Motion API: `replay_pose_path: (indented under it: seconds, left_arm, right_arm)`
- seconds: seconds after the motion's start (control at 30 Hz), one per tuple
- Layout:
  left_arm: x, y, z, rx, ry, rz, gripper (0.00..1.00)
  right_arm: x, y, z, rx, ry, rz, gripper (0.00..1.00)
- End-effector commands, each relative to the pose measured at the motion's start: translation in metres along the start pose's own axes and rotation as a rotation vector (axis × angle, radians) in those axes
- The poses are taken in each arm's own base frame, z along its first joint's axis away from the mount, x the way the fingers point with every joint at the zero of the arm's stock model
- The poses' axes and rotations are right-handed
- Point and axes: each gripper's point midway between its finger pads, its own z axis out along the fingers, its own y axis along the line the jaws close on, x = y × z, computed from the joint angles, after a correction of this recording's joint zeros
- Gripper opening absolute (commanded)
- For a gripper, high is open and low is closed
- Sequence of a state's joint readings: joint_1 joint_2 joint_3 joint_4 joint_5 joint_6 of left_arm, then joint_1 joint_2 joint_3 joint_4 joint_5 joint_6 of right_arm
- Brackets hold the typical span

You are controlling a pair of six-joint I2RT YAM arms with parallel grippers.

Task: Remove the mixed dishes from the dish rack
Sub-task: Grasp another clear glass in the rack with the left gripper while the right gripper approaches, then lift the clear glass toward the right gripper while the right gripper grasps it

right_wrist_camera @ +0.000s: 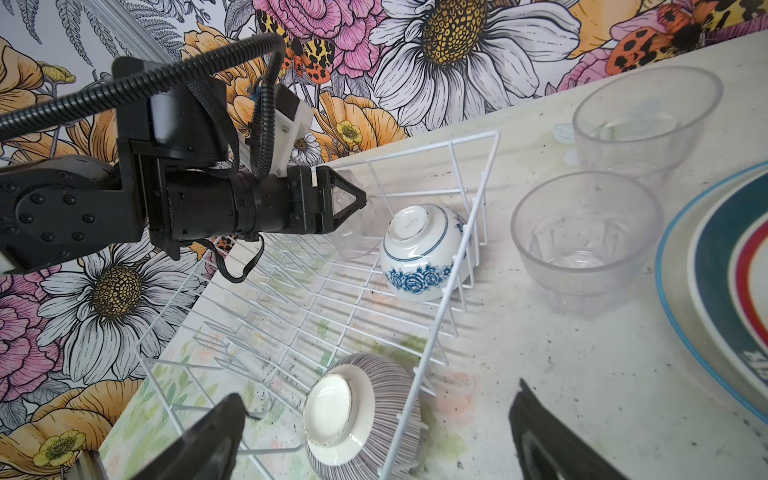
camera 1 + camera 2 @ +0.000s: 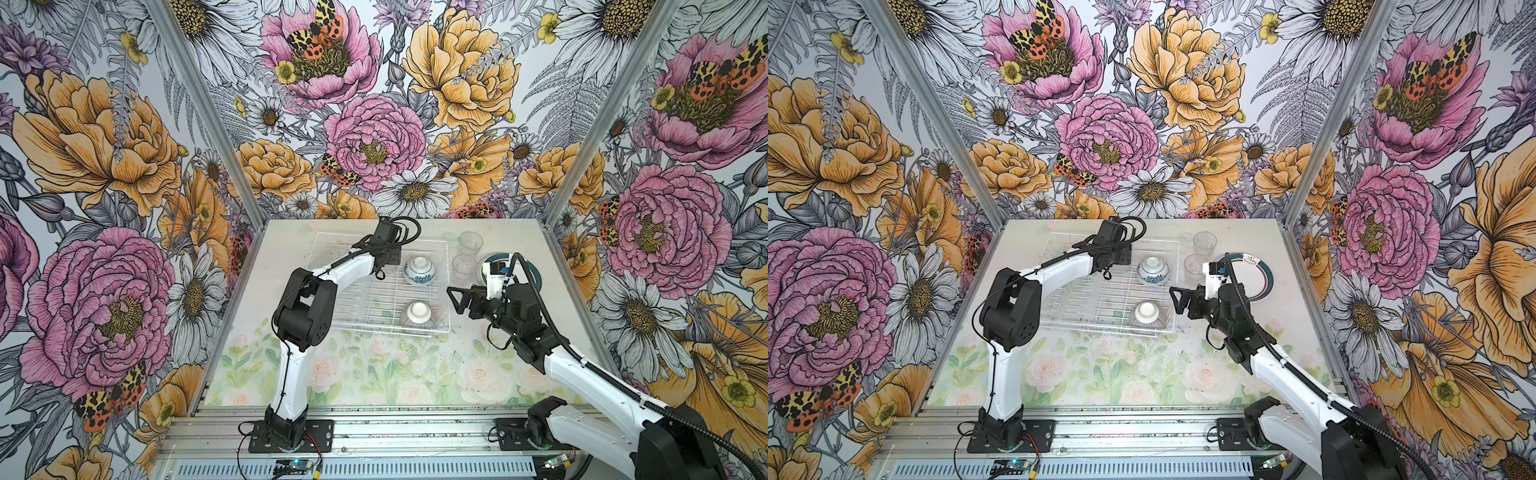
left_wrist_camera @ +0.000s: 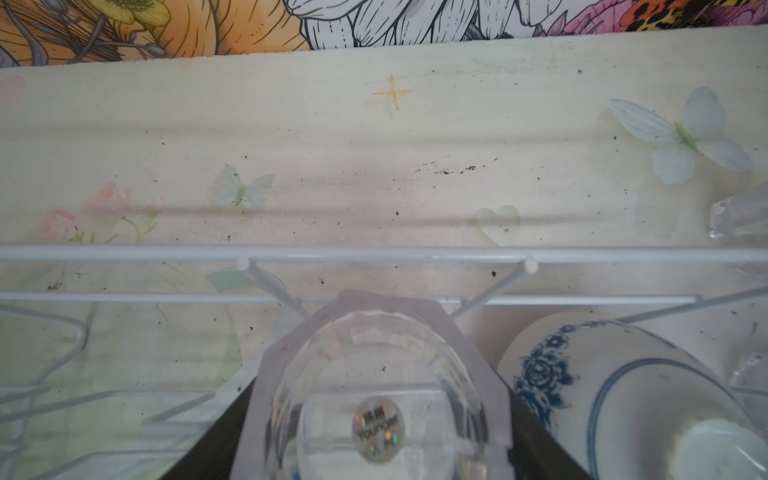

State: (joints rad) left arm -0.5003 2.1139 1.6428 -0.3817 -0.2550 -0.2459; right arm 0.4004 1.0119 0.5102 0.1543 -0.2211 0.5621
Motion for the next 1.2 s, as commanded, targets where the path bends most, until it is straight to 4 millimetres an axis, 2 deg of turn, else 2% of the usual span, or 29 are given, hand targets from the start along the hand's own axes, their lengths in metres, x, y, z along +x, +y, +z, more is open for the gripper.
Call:
replay_pose_path:
  seconds: [0.0,0.13,0.17,0.2,0.27,0.4,0.6,0.67,0.83,0.93,1.03,1.17]
  left_arm:
    - [-0.025,0.004,-0.035,-0.005,-0.068,-0.014,0.63]
    - [-0.036,0.009,-0.072,0.070,-0.126,-0.096,0.61]
    - [-0.037,0.007,-0.081,0.128,-0.136,-0.131,0.60]
    - [-0.046,0.008,-0.101,0.184,-0.176,-0.178,0.59]
    - [-0.049,0.011,-0.118,0.259,-0.197,-0.256,0.57]
    - [-0.051,0.016,-0.145,0.380,-0.234,-0.388,0.55]
    - [-0.052,0.001,-0.181,0.577,-0.277,-0.527,0.55]
    - [-0.052,-0.002,-0.191,0.623,-0.285,-0.558,0.55]
    - [-0.046,-0.004,-0.208,0.696,-0.286,-0.599,0.56]
    - [-0.042,-0.006,-0.214,0.741,-0.278,-0.625,0.56]
    - [-0.038,-0.008,-0.216,0.791,-0.262,-0.663,0.56]
    - [-0.032,-0.012,-0.216,0.841,-0.250,-0.697,0.56]
  right_arm:
    - [-0.001,0.004,-0.004,-0.012,-0.012,0.010,1.00]
    - [0.002,0.007,-0.002,-0.022,-0.005,0.012,0.99]
    - [0.003,0.008,-0.001,-0.028,0.000,0.011,0.99]
    - [0.003,0.010,0.001,-0.036,0.005,0.008,0.99]
    - [0.004,0.014,0.003,-0.045,0.012,0.003,0.99]
    - [0.003,0.022,0.010,-0.068,0.022,-0.003,0.99]
    - [-0.004,0.044,0.026,-0.129,0.025,-0.015,0.94]
    - [-0.008,0.056,0.032,-0.175,0.024,-0.022,0.87]
    - [-0.019,0.089,0.044,-0.290,-0.020,-0.047,0.78]
    - [-0.022,0.102,0.058,-0.327,-0.015,-0.056,0.74]
    - [-0.025,0.120,0.070,-0.388,-0.005,-0.060,0.64]
    - [-0.028,0.140,0.082,-0.454,0.000,-0.054,0.63]
